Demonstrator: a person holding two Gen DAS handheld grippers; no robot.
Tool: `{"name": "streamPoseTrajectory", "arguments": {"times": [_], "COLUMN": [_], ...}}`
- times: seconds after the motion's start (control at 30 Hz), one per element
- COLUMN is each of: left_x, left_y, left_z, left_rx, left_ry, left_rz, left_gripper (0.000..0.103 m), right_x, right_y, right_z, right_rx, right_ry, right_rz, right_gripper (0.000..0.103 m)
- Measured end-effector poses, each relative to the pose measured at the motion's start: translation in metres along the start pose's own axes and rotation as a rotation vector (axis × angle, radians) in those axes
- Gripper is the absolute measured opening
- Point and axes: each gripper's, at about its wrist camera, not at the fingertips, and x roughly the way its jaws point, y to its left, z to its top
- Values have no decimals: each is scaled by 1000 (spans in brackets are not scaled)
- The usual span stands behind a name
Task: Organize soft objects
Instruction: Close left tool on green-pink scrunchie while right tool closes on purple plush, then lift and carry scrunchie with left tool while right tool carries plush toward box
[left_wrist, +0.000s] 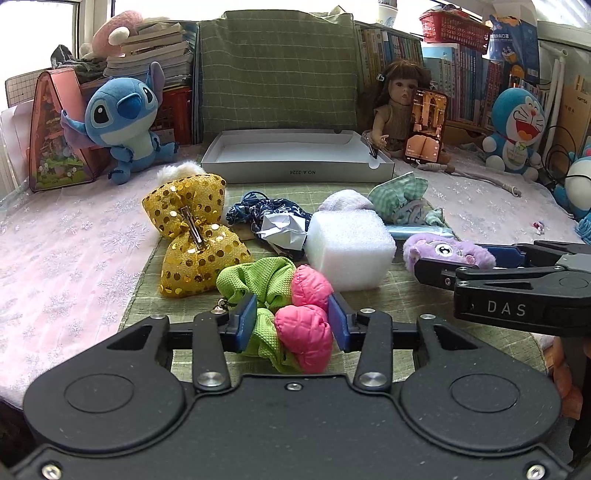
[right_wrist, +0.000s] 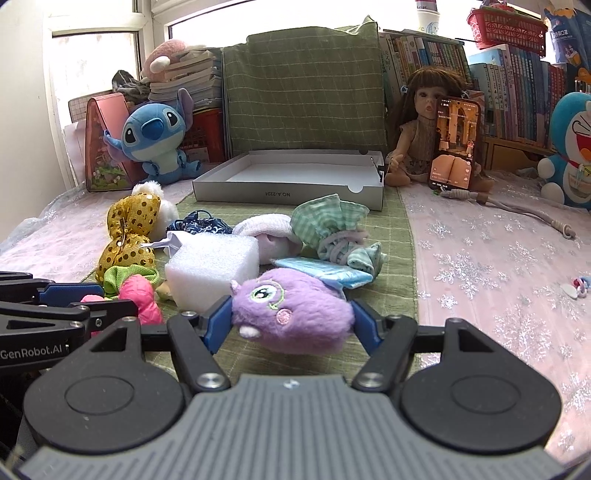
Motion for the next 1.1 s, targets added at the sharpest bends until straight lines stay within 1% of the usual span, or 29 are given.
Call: {"name": "streamPoseTrajectory", "arguments": {"times": [0.37, 0.43, 0.47, 0.53, 0.67, 0.7, 0.73, 0.8, 0.83, 1.0, 1.1], "left_x": [4, 5, 4, 4, -7, -9, -9, -4, -2, 8, 17], "left_y": [-3, -4, -5, -4, 2, 3, 3, 5, 5, 2, -2], "left_z": [-8, -9, -10, -11, -12, -12, -12, -12, -12, -13, -16], "left_rx": [27, 33, 37, 44, 22, 23, 28, 33, 32, 32, 34], "left_ry": [17, 12, 8, 4, -17, -22, -25, -24, -16, 25, 47], "left_rz": [32, 49, 61, 76, 41, 44, 59, 86, 83, 0, -1], "left_gripper": [58, 67, 69, 70, 71, 75, 78, 80, 81, 83, 83], "right_x": [-2, -1, -1, -1, 1, 2, 3, 4, 5, 5, 5], "right_y": [-1, -1, -1, -1, -2, -2, -1, -1, 0, 0, 0], "right_z": [-7, -7, -7, -7, -8, -8, -8, -9, -9, -9, -9], "right_rx": [10, 10, 10, 10, 13, 13, 13, 13, 12, 12, 10], "right_ry": [20, 20, 20, 20, 25, 28, 31, 34, 35, 38, 37], "right_rz": [-3, -3, -3, -4, -5, -6, -7, -7, -7, -6, -6], "right_gripper": [71, 71, 72, 72, 72, 72, 72, 72, 72, 72, 72]}}
